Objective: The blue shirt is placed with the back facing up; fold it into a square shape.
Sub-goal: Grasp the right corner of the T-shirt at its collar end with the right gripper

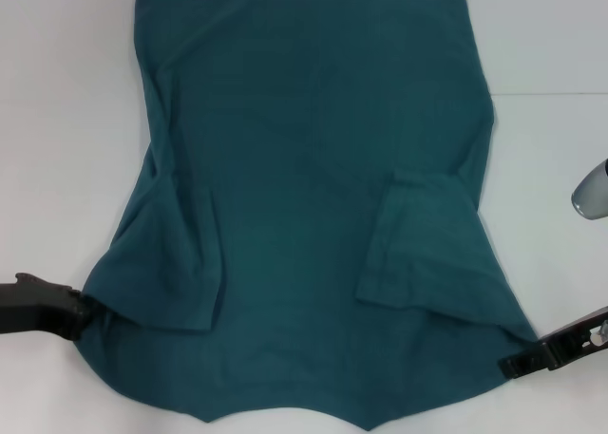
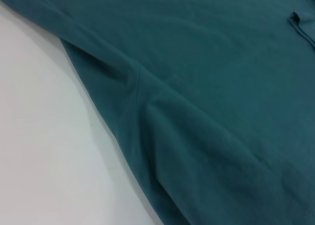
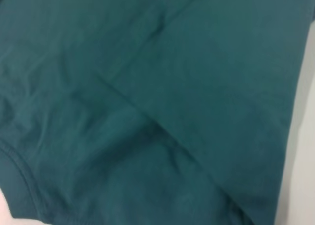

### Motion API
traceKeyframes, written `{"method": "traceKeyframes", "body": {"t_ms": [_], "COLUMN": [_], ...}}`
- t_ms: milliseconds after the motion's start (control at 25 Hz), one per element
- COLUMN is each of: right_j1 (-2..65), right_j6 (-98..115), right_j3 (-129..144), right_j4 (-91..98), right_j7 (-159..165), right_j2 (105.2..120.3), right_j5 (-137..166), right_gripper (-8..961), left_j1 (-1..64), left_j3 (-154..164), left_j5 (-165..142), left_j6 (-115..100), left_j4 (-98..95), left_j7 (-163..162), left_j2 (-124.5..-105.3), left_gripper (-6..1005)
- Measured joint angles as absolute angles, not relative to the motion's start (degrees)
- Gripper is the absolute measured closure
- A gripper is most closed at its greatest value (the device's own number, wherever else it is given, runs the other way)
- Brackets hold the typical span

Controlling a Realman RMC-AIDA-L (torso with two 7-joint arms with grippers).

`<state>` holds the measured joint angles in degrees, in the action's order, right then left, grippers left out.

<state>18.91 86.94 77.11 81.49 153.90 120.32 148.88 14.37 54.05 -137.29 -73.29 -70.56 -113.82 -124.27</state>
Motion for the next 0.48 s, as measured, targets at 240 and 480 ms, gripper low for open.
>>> {"method": "traceKeyframes", "body": {"t_ms": [240,480], "right_j1": [19.1,19.1], "right_j6": [86.2,85.6], "right_j3": [77.3,77.6], "right_j4": [80.4,79.8], "right_j7": [153.6,153.4], "right_j2": [120.32,120.32], "right_j5": [148.3,146.7], "right_gripper": [136,154], "left_j1": [14.5,14.6], "left_j3": [54.1,54.1], "left_j5": [-137.3,-137.3], "left_j6": [-73.2,-73.2], "left_j4": [-70.5,-70.5], "left_j7": [-113.8,-113.7], "left_j2": [-124.27,-124.21], "left_gripper": [977,977]}}
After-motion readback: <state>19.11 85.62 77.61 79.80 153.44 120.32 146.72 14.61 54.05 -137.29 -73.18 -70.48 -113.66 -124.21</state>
